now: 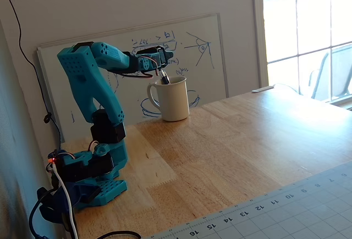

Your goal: Grasp a pen and put it in a mug.

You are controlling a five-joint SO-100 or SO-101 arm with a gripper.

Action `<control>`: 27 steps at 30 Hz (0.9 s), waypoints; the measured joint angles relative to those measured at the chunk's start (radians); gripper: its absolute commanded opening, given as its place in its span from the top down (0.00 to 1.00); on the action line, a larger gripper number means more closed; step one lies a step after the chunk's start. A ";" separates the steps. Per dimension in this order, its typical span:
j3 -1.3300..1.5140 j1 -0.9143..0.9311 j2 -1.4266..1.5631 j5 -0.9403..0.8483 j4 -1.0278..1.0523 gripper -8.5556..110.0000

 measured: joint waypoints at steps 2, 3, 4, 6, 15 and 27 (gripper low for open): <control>0.000 0.026 0.071 -0.026 0.141 0.81; 0.000 0.037 0.106 -0.049 0.218 0.81; 0.000 0.048 0.141 -0.081 0.295 0.82; 0.000 0.069 0.212 -0.167 0.446 0.82; 0.075 0.275 0.523 -0.724 1.063 0.82; 0.388 0.538 0.962 -1.226 1.414 0.82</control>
